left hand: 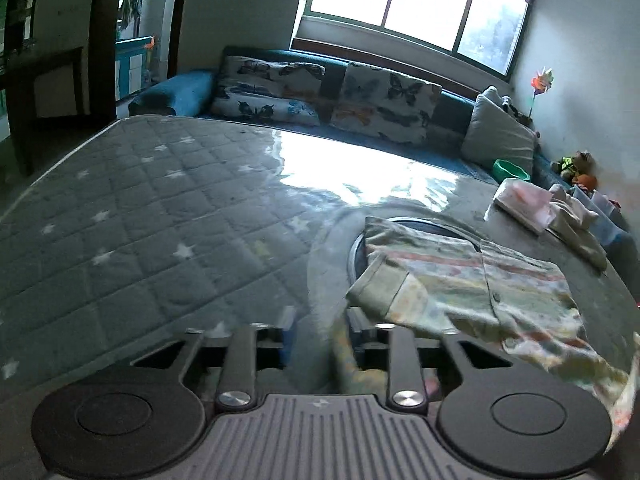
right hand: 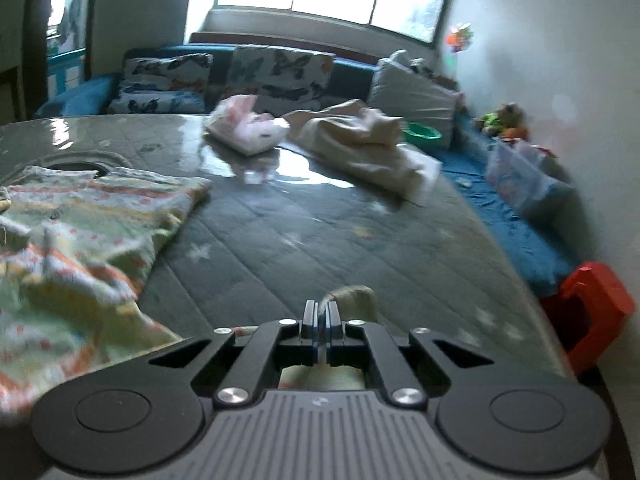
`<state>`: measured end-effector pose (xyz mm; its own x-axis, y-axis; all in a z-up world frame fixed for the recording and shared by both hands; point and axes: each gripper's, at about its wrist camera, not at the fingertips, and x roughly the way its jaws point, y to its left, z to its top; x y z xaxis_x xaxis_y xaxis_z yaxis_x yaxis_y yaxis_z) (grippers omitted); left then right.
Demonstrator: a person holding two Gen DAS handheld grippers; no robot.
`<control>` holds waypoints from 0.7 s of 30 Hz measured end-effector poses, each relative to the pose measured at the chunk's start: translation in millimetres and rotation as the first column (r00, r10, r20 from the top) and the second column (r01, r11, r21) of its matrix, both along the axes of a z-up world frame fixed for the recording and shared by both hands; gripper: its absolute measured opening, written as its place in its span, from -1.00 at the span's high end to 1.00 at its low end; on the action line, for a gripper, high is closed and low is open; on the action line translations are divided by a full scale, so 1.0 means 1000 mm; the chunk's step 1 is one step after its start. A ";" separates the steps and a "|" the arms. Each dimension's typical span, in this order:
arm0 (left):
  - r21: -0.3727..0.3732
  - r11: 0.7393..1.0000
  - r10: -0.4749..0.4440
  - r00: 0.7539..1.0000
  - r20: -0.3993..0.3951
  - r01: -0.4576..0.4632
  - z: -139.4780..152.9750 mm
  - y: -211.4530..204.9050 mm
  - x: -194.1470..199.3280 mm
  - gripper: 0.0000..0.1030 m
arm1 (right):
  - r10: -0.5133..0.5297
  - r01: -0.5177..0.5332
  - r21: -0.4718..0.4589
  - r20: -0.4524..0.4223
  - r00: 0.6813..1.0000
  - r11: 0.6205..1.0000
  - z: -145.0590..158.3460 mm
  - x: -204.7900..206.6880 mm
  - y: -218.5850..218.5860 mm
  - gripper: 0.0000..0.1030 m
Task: Fold clothes
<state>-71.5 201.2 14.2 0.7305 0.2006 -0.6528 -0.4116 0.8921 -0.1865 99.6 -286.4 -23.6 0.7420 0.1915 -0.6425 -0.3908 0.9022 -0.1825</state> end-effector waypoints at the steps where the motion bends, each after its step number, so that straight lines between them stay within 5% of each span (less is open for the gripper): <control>1: 0.002 1.000 -0.004 1.000 0.001 0.004 -0.001 0.000 0.005 0.25 | -0.015 0.015 0.003 -0.006 1.000 1.000 0.000 -0.006 -0.008 0.95; 10: -0.024 0.999 -0.026 0.999 -0.044 0.025 -0.015 0.004 0.044 0.08 | -0.228 0.228 -0.014 -0.108 0.968 0.974 -0.021 -0.046 -0.073 0.85; 12: -0.031 0.999 -0.026 0.998 -0.054 0.024 -0.018 0.005 0.049 0.04 | -0.222 0.224 0.017 -0.076 0.972 0.975 -0.009 -0.045 -0.073 0.72; 14: -0.039 0.999 -0.024 0.998 -0.064 0.021 -0.021 0.006 0.055 0.01 | -0.199 0.202 0.057 -0.048 0.979 0.978 0.004 -0.038 -0.066 0.39; 21: -0.075 0.997 0.002 0.997 -0.080 -0.008 -0.027 0.011 0.062 -0.04 | -0.078 0.094 0.176 -0.093 0.993 0.980 0.007 0.014 -0.016 0.09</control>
